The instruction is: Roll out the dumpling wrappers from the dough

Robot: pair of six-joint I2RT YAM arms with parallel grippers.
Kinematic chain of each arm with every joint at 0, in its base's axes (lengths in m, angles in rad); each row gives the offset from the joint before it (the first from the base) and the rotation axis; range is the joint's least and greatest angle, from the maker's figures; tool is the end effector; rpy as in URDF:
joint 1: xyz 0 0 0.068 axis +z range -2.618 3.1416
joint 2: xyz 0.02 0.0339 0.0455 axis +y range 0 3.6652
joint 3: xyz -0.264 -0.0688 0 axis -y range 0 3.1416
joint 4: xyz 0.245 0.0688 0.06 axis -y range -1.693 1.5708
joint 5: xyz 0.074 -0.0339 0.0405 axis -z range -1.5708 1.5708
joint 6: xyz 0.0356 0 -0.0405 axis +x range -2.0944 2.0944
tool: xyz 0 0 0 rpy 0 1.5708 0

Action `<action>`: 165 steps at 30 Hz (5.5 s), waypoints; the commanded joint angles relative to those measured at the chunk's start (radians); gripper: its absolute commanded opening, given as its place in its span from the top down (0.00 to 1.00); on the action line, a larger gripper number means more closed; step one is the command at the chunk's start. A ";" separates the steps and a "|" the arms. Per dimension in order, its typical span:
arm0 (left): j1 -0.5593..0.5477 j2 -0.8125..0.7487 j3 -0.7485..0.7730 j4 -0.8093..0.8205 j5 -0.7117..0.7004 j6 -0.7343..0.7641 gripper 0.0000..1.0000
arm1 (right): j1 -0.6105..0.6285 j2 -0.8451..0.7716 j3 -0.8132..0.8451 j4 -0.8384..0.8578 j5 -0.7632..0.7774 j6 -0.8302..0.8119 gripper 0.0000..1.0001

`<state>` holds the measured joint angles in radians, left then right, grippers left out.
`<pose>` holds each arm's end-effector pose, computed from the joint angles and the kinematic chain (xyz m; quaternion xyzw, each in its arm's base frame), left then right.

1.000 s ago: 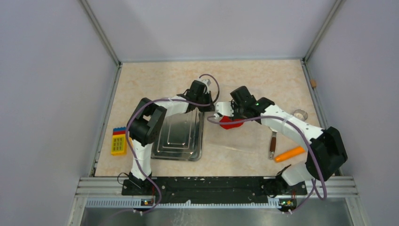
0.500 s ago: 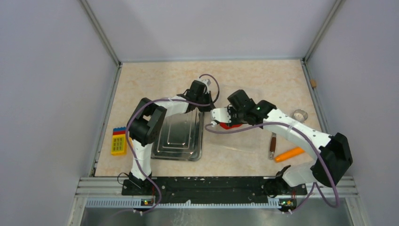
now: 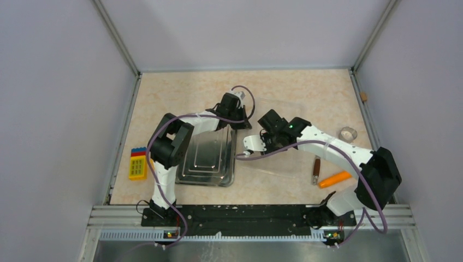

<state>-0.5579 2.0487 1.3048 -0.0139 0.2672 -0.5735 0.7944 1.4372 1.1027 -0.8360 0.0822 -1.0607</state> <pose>0.3692 -0.2415 0.1517 0.0456 0.9107 -0.3133 0.2652 0.1973 0.1967 0.2506 -0.7786 0.5939 -0.0663 0.1915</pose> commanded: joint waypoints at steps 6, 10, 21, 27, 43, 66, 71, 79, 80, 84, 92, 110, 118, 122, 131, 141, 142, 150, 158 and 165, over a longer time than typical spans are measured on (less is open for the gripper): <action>0.004 0.057 -0.017 -0.050 -0.075 0.041 1.00 | 0.011 0.120 0.009 -0.358 -0.256 0.120 1.00; 0.004 0.060 -0.018 -0.050 -0.081 0.043 1.00 | 0.011 0.134 0.015 -0.388 -0.277 0.141 1.00; 0.004 0.052 -0.025 -0.049 -0.077 0.053 1.00 | -0.066 0.087 0.191 -0.398 -0.194 0.201 1.00; 0.005 0.053 -0.032 -0.049 -0.066 0.056 1.00 | -0.320 0.092 0.422 -0.275 -0.367 0.515 1.00; 0.004 0.044 -0.044 -0.069 -0.065 0.093 1.00 | -0.682 0.223 0.232 -0.039 -0.817 1.037 1.00; 0.008 0.059 -0.016 -0.073 -0.055 0.073 1.00 | -0.690 0.510 0.213 0.026 -0.381 0.991 1.00; 0.007 0.056 -0.016 -0.073 -0.057 0.076 1.00 | -0.675 0.562 0.239 0.025 -0.372 0.986 1.00; 0.008 0.053 -0.015 -0.072 -0.057 0.080 1.00 | -0.632 0.626 0.252 0.037 -0.390 1.002 1.00; 0.008 0.053 -0.016 -0.072 -0.056 0.078 1.00 | -0.627 0.633 0.256 0.036 -0.392 1.004 1.00; 0.008 0.056 -0.023 -0.066 -0.047 0.073 1.00 | -0.606 0.664 0.277 0.034 -0.389 1.007 1.00; 0.007 0.059 -0.027 -0.063 -0.039 0.064 1.00 | -0.577 0.712 0.303 0.032 -0.387 1.010 1.00; 0.007 0.076 -0.008 -0.057 -0.037 0.081 1.00 | -0.542 0.322 0.388 -0.105 -0.723 0.969 1.00; 0.007 0.083 0.006 -0.058 -0.021 0.091 1.00 | -0.599 0.197 0.289 -0.092 -0.677 1.011 1.00; 0.006 0.078 0.002 -0.057 -0.022 0.098 1.00 | -0.627 0.221 0.260 -0.053 -0.683 1.046 1.00; 0.004 0.065 -0.016 -0.054 -0.022 0.107 1.00 | -0.682 0.371 0.222 -0.022 -0.500 1.112 1.00; 0.005 0.044 -0.035 -0.046 -0.030 0.115 1.00 | -0.791 0.459 0.227 -0.086 -0.200 1.037 1.00; 0.005 0.044 -0.036 -0.046 -0.029 0.115 1.00 | -0.790 0.462 0.227 -0.087 -0.188 1.029 1.00; 0.004 0.046 -0.034 -0.047 -0.024 0.112 1.00 | -0.871 0.455 0.214 -0.094 -0.137 0.998 1.00; 0.004 0.044 -0.037 -0.045 -0.022 0.110 1.00 | -0.898 0.429 0.178 -0.083 -0.091 0.984 1.00; 0.004 0.044 -0.038 -0.038 -0.018 0.108 1.00 | -0.928 0.408 0.177 -0.083 -0.057 0.984 1.00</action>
<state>-0.5476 2.0663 1.3094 0.0284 0.2981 -0.5060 -0.0906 1.8179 1.3346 -0.9775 -0.5049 0.0029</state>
